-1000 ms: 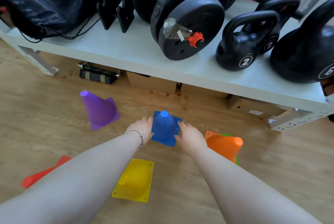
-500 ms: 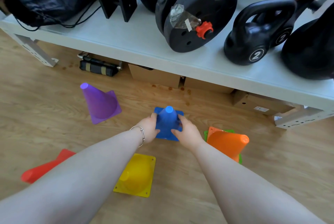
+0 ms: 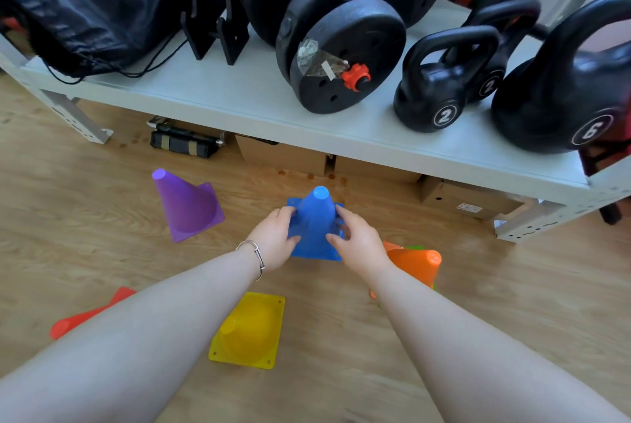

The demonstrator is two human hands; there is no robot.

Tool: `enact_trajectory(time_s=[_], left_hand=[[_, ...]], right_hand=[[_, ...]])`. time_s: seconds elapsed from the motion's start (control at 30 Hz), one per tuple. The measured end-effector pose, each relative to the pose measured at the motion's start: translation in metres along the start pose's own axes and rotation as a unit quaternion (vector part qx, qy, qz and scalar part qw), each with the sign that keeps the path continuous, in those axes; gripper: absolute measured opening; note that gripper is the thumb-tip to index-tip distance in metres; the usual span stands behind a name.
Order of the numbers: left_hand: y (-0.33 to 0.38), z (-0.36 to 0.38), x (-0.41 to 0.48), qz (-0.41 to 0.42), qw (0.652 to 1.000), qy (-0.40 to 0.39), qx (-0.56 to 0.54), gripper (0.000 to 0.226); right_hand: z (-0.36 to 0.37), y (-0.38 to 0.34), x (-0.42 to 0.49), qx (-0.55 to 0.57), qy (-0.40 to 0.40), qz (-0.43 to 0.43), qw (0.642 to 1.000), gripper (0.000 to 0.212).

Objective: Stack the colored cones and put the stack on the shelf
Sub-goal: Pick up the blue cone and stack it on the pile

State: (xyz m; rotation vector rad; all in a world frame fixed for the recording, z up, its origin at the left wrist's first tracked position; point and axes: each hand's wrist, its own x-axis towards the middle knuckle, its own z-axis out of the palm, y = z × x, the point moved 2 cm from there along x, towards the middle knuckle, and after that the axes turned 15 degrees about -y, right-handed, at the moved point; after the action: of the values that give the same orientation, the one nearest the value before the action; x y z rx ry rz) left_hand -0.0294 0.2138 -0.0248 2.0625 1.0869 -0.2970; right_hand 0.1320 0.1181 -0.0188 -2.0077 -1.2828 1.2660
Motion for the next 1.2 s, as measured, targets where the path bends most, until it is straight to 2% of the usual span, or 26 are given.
enact_trajectory(time_s=[0.27,0.47,0.8,1.2], left_hand=[[0.046,-0.004,-0.02,0.077,0.995,0.049,-0.04,0.058],[0.086,0.01,-0.026,0.136,0.987,0.053,-0.069,0.056],[0.143,0.054,-0.015,0.187,0.982,-0.02,-0.024,0.059],[0.138,0.119,0.029,0.151,0.98,-0.122,0.04,0.062]], right_hand=[[-0.041,-0.005,-0.043,0.002,0.054,-0.047,0.997,0.062],[-0.073,0.014,-0.082,0.001,0.068,-0.053,0.996,0.063],[-0.112,0.067,-0.121,0.054,0.115,-0.005,0.992,0.061],[-0.087,0.145,-0.117,0.138,0.095,0.065,0.984,0.061]])
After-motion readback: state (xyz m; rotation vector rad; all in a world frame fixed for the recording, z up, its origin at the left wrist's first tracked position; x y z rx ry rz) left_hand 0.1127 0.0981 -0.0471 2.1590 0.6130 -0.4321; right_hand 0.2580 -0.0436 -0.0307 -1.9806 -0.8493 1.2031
